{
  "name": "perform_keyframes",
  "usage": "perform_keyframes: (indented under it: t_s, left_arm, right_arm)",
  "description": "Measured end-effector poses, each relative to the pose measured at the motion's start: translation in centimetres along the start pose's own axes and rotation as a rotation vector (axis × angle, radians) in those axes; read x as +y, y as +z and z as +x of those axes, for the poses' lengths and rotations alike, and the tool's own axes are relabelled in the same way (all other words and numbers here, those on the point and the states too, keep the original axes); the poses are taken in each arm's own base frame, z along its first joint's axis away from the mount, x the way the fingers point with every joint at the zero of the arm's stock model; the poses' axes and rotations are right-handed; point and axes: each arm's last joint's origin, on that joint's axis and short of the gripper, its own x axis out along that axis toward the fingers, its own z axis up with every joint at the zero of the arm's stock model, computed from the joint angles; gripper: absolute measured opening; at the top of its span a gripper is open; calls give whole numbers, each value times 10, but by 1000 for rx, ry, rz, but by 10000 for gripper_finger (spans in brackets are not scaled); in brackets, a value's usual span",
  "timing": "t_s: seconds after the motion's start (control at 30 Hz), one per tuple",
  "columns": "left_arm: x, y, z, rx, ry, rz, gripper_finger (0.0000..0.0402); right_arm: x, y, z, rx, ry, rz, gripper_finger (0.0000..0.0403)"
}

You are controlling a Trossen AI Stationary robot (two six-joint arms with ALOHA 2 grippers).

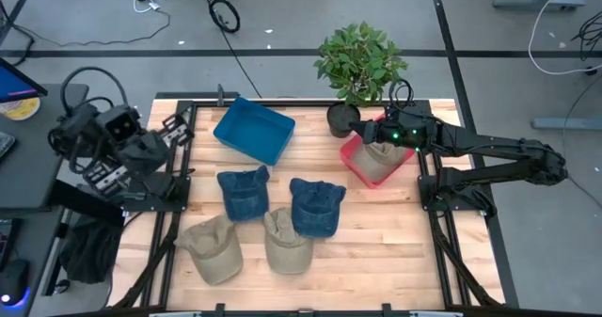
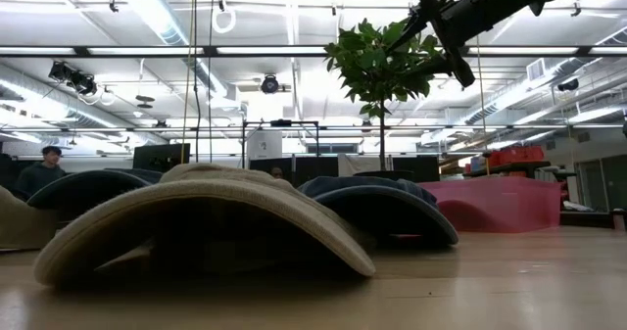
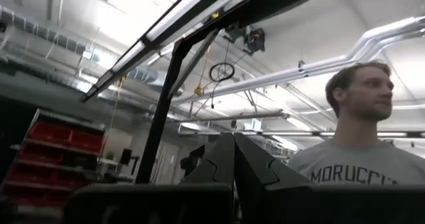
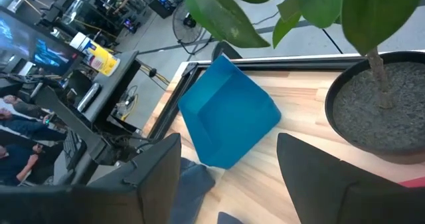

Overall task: Pick & Place hat
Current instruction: Put the left brown cap into the red bin

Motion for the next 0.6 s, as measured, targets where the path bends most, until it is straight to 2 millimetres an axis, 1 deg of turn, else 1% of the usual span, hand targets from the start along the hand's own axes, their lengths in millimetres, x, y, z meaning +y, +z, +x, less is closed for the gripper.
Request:
perform_keyframes:
  t_s: [0.2, 0.33, 0.47, 0.6]
  left_arm:
    - [-9, -9, 25, 144, 26, -53, 3]
    - [-17, -18, 41, 199, 37, -84, 3]
    - [-28, -28, 58, 239, 15, -129, 3]
    - [-44, -37, 76, 259, -8, -164, 3]
  right_arm:
    - [0, 0, 0, 1, 1, 12, 251]
    - [0, 0, 0, 2, 2, 14, 251]
    - [0, 0, 0, 3, 2, 13, 251]
    - [0, -1, 0, 13, 10, 13, 251]
